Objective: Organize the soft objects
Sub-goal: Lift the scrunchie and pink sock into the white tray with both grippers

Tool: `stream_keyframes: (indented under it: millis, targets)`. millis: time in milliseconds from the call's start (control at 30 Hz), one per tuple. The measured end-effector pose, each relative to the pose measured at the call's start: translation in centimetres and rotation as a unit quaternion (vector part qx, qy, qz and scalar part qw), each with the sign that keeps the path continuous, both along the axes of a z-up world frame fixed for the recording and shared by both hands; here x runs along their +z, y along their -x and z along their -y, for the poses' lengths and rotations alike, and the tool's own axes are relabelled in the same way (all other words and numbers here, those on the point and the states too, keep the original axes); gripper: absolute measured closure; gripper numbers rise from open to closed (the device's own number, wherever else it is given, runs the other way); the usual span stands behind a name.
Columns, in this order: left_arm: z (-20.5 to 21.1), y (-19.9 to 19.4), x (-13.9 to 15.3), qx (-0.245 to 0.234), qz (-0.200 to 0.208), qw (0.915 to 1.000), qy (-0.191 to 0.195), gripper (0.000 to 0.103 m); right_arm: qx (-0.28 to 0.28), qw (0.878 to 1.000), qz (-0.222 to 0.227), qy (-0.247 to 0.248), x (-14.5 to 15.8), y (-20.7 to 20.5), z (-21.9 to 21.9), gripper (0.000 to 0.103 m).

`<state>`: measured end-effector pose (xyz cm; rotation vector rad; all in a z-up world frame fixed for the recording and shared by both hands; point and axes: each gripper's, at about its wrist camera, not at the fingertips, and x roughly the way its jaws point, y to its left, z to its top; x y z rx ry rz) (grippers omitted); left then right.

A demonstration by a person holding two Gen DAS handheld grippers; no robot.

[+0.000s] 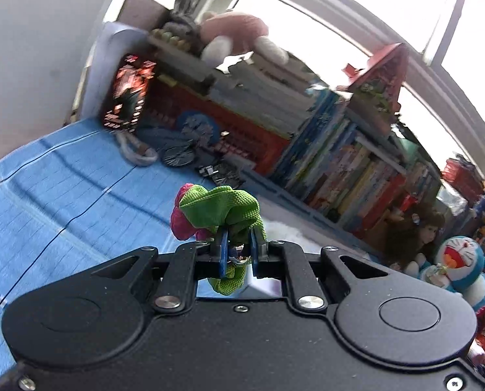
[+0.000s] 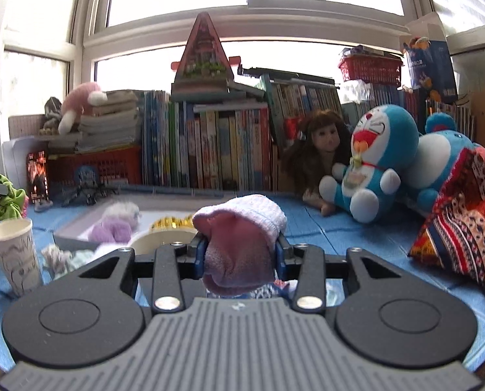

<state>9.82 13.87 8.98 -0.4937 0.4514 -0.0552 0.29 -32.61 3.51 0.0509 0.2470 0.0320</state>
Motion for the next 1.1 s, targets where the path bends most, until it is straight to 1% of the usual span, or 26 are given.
stream_keyframes:
  millis: [100, 333, 433, 533, 600, 700, 833, 933, 1100]
  targets:
    - [1.0, -0.7, 1.6, -0.023, 0.006, 0.9997, -0.004, 0.090, 0.010, 1.000, -0.003, -0.014, 1.3, -1.3, 0.3, 0.059]
    - [4.7, -3.6, 5.0, -0.087, 0.007, 0.9957, -0.032, 0.090, 0.042, 0.998, -0.017, -0.051, 4.8, -5.9, 0.8, 0.059]
    - [6.4, -5.8, 5.8, -0.109, -0.007, 0.9931, -0.044, 0.090, 0.062, 0.995, -0.036, -0.063, 5.9, -8.6, 0.5, 0.059]
    - [8.0, -8.6, 6.2, -0.136, -0.032, 0.9892, -0.045, 0.090, 0.084, 0.992, -0.066, -0.074, 6.7, -11.7, 0.0, 0.059]
    - [9.1, -10.7, 6.1, -0.153, -0.052, 0.9859, -0.043, 0.090, 0.099, 0.988, -0.093, -0.078, 6.9, -14.0, -0.6, 0.059]
    - [11.0, -13.8, 5.6, -0.178, -0.082, 0.9794, -0.047, 0.090, 0.105, 0.982, -0.131, -0.088, 6.6, -17.3, -1.6, 0.059]
    - [13.7, -17.4, 4.1, -0.200, -0.115, 0.9707, -0.067, 0.090, 0.100, 0.977, -0.173, -0.078, 5.4, -21.0, -3.0, 0.059]
    - [15.3, -19.8, 2.7, -0.196, -0.139, 0.9671, -0.083, 0.090, 0.091, 0.971, -0.210, -0.076, 4.1, -23.6, -3.6, 0.059]
    - [16.9, -22.3, 1.1, -0.197, -0.160, 0.9600, -0.119, 0.090, 0.080, 0.965, -0.240, -0.069, 2.5, -26.2, -4.1, 0.059]
